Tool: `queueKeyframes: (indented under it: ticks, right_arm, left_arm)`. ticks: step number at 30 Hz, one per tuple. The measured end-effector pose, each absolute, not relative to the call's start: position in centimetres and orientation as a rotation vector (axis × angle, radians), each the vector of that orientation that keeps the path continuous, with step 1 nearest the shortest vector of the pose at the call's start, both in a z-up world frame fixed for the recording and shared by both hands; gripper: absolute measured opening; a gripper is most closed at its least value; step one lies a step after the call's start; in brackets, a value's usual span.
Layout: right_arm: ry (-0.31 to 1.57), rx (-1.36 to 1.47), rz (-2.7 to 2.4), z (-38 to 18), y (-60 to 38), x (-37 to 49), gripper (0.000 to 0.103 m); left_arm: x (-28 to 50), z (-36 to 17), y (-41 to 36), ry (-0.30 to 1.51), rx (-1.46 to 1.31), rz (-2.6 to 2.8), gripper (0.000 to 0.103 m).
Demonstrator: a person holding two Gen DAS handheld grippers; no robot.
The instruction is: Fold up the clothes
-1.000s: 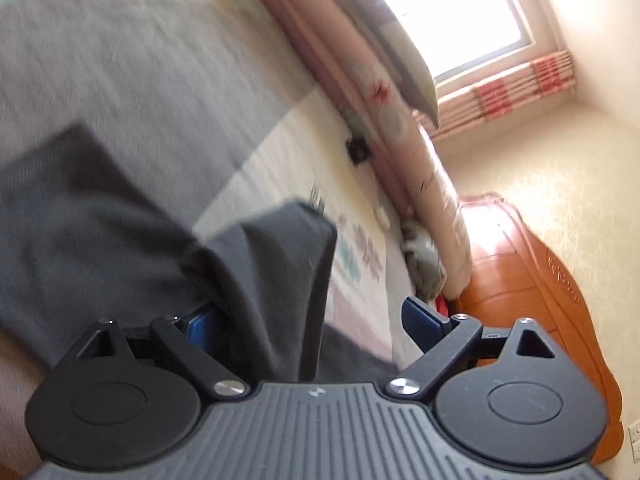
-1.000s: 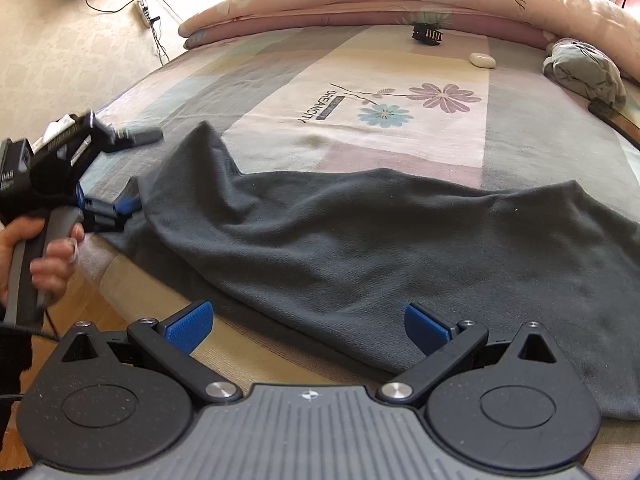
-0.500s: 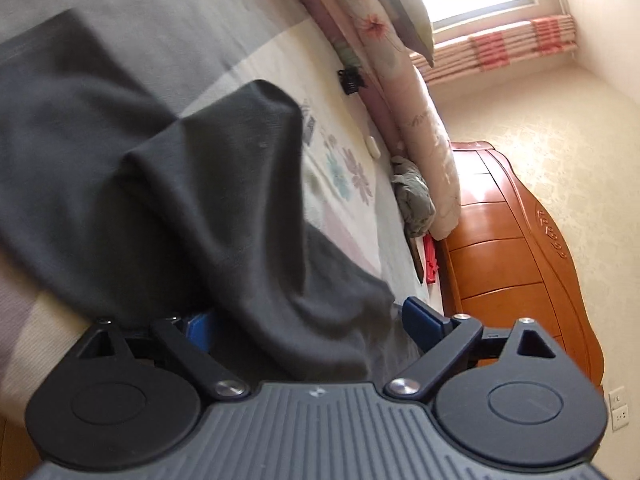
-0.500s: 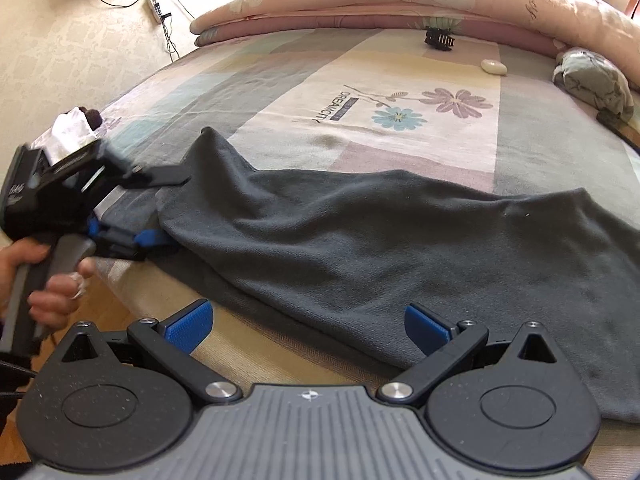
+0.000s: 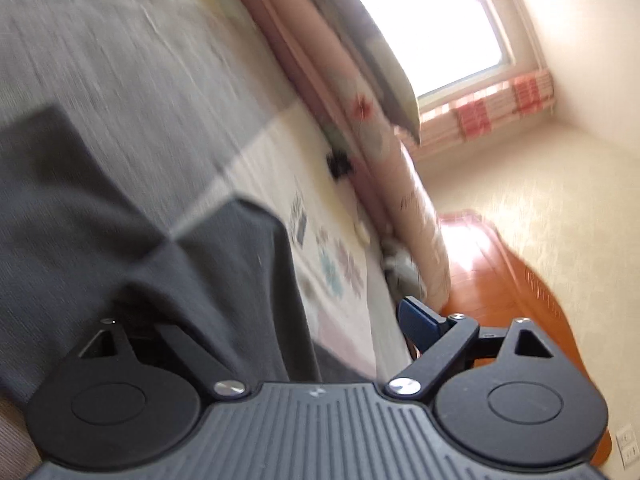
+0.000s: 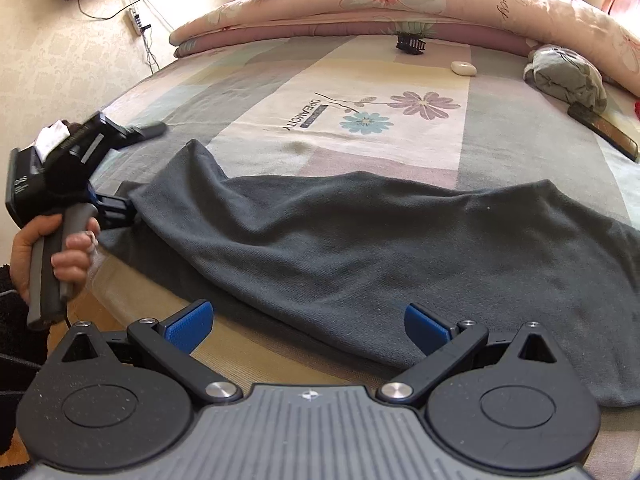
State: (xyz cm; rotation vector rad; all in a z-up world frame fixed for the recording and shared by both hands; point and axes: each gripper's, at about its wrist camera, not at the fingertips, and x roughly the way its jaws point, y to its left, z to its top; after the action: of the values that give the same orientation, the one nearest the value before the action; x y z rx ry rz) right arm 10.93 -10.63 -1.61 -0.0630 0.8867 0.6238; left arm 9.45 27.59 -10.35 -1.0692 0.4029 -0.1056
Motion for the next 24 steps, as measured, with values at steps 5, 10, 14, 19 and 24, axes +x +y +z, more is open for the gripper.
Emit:
queueKeyframes:
  ticks: [5, 10, 14, 19, 24]
  right_arm:
    - [0.884, -0.058, 0.633, -1.7, -10.6, 10.8, 0.103]
    - [0.879, -0.055, 0.636, -1.6, -10.7, 10.6, 0.103]
    - [0.876, -0.048, 0.638, -1.5, -10.8, 10.4, 0.103]
    - [0.879, -0.038, 0.645, -1.6, -10.8, 10.4, 0.103]
    - [0.881, -0.035, 0.661, -1.7, -10.6, 10.2, 0.103]
  left_arm:
    - [9.5, -11.8, 29.7, 0.31, -1.149, -0.043, 0.088]
    - [11.1, -11.5, 28.4, 0.344, -1.076, 0.018, 0.076]
    - [11.0, -11.6, 28.3, 0.402, -1.023, 0.113, 0.025]
    - [8.8, -9.7, 27.8, 0.39, -0.893, 0.177, 0.004]
    - [5.5, -6.0, 26.8, 0.326, -0.77, 0.185, 0.001]
